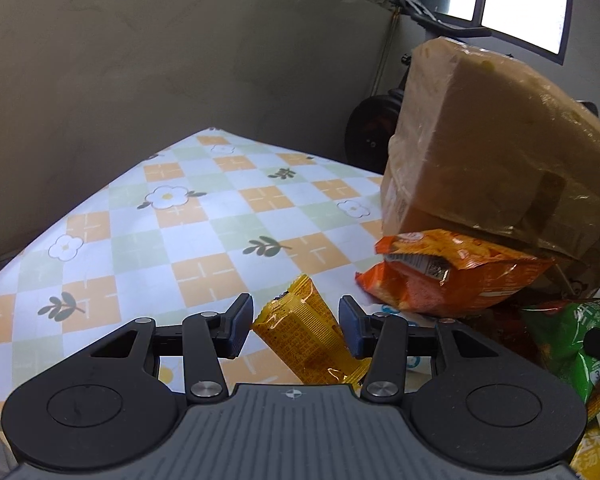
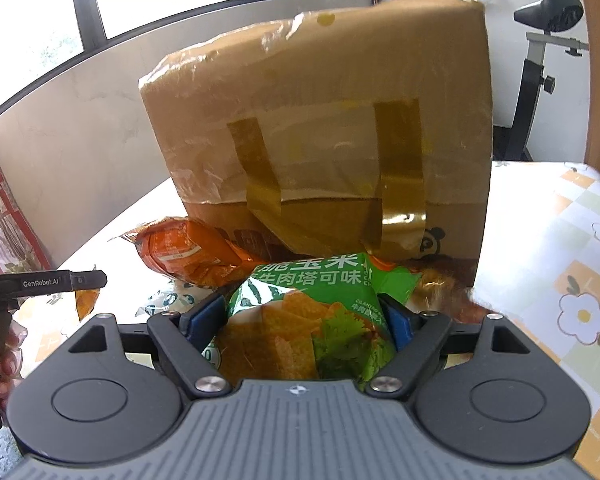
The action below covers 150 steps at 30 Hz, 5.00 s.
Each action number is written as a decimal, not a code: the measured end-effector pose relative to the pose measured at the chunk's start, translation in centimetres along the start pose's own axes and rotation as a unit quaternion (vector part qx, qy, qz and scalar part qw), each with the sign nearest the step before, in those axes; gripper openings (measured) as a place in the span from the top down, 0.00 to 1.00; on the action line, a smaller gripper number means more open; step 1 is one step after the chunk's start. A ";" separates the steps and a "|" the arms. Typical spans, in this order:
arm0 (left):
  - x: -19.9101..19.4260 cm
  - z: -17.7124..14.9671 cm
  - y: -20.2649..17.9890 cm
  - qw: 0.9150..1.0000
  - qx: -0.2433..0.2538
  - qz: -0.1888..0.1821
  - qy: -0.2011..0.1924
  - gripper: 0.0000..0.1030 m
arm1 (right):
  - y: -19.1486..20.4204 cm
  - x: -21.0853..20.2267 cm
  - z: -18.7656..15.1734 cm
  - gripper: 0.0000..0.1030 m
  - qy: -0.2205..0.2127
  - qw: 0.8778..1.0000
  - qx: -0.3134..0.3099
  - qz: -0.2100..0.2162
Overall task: Organize snacks
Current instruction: 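Close the left tool on the yellow snack bar and lift it, then carry both packets over the box and open both tools to drop them in, then move both open tools back down to the remaining snacks, then grasp the red-brown jerky packet with the right tool while the left tool approaches the orange chip bag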
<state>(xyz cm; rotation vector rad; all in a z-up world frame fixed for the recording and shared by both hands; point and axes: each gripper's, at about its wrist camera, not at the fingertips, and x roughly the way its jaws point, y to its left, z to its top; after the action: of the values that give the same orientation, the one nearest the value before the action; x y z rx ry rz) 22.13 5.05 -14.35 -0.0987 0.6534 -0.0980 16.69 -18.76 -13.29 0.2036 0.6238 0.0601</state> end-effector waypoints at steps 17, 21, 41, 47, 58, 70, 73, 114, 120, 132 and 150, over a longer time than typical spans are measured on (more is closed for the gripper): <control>-3.9 5.6 -3.0 0.995 0.041 -0.045 -0.084 0.52 | 1.4 -5.1 4.2 0.20 -0.102 0.994 -0.030 0.022; -4.5 7.2 -3.8 0.992 0.052 -0.056 -0.104 0.52 | 1.4 -6.5 6.2 0.20 -0.142 0.989 -0.040 0.023; -3.1 17.2 -11.8 0.969 0.093 -0.133 -0.184 0.51 | -0.3 -3.2 17.2 0.20 -0.209 0.973 -0.098 0.016; 1.5 19.6 -15.0 0.971 0.114 -0.144 -0.155 0.51 | -2.2 1.6 18.5 0.20 -0.163 0.983 -0.087 -0.019; 5.5 19.3 -16.5 0.976 0.143 -0.126 -0.103 0.44 | -4.4 3.6 17.1 0.17 -0.093 0.993 -0.050 -0.050; 3.5 18.2 -13.6 0.978 0.125 -0.141 -0.093 0.29 | -3.9 0.6 16.0 0.13 -0.107 0.993 -0.040 -0.034; 2.6 18.0 -12.5 0.979 0.110 -0.145 -0.089 0.29 | -3.3 -0.6 15.6 0.13 -0.119 0.991 -0.049 -0.031; -1.0 2.3 -3.5 0.995 0.023 -0.096 -0.014 0.29 | -5.5 -3.9 1.5 0.14 -0.066 0.995 -0.027 -0.071; -0.7 0.4 -3.2 0.996 0.017 -0.092 0.006 0.29 | -6.0 -2.3 -1.9 0.14 0.002 0.993 -0.068 -0.095; 0.0 -0.5 -3.7 0.995 0.013 -0.100 0.024 0.29 | -7.6 0.0 -4.7 0.15 0.089 0.979 -0.153 -0.104; 0.4 -0.8 -4.0 0.994 0.017 -0.101 0.036 0.29 | -9.1 4.4 -2.3 0.13 0.126 0.981 -0.147 -0.001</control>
<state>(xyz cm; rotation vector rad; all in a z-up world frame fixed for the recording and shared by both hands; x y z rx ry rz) 21.74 0.98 -14.78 -0.1279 0.7115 -0.3085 18.86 -26.75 -19.57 -0.0928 0.8590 0.1776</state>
